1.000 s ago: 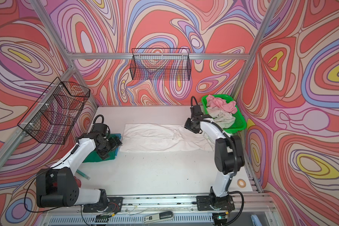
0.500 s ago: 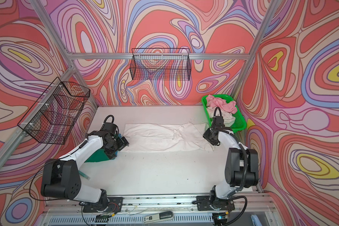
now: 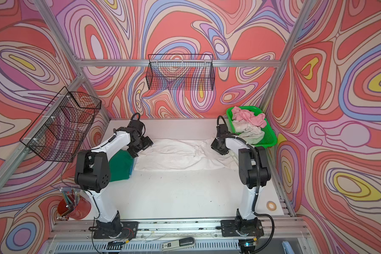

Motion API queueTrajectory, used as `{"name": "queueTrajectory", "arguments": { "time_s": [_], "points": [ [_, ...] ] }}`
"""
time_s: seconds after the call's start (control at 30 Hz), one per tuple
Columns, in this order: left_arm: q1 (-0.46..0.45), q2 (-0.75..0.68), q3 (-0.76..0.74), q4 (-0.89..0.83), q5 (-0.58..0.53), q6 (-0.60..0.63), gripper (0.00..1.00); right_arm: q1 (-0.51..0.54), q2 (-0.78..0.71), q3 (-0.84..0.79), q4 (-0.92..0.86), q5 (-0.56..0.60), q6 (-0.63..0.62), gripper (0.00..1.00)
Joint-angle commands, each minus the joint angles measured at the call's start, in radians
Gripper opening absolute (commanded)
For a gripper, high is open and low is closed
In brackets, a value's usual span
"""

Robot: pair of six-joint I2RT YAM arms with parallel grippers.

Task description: Fold and stack the t-shirts

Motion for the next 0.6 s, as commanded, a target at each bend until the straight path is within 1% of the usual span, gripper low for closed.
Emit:
{"name": "queueTrajectory", "arguments": {
  "time_s": [0.0, 0.07, 0.13, 0.37, 0.57],
  "points": [
    [-0.014, 0.086, 0.107, -0.086, -0.059, 0.052, 0.98, 0.029, 0.035, 0.028, -0.013, 0.035, 0.023, 0.44],
    [-0.022, 0.141, 0.171, -0.129, -0.090, 0.068, 0.98, 0.037, 0.055, 0.033, -0.017, 0.038, 0.020, 0.45],
    [-0.028, 0.173, 0.192, -0.141, -0.106, 0.080, 0.98, 0.044, 0.065, 0.027, -0.011, 0.047, 0.018, 0.46],
    [-0.029, 0.213, 0.146, -0.138, -0.117, 0.063, 0.97, 0.065, 0.094, 0.032, -0.011, 0.052, 0.012, 0.47],
    [-0.029, 0.205, 0.065, -0.115, -0.074, 0.031, 0.97, 0.072, 0.124, 0.054, -0.020, 0.054, -0.001, 0.47]
  ]
}}
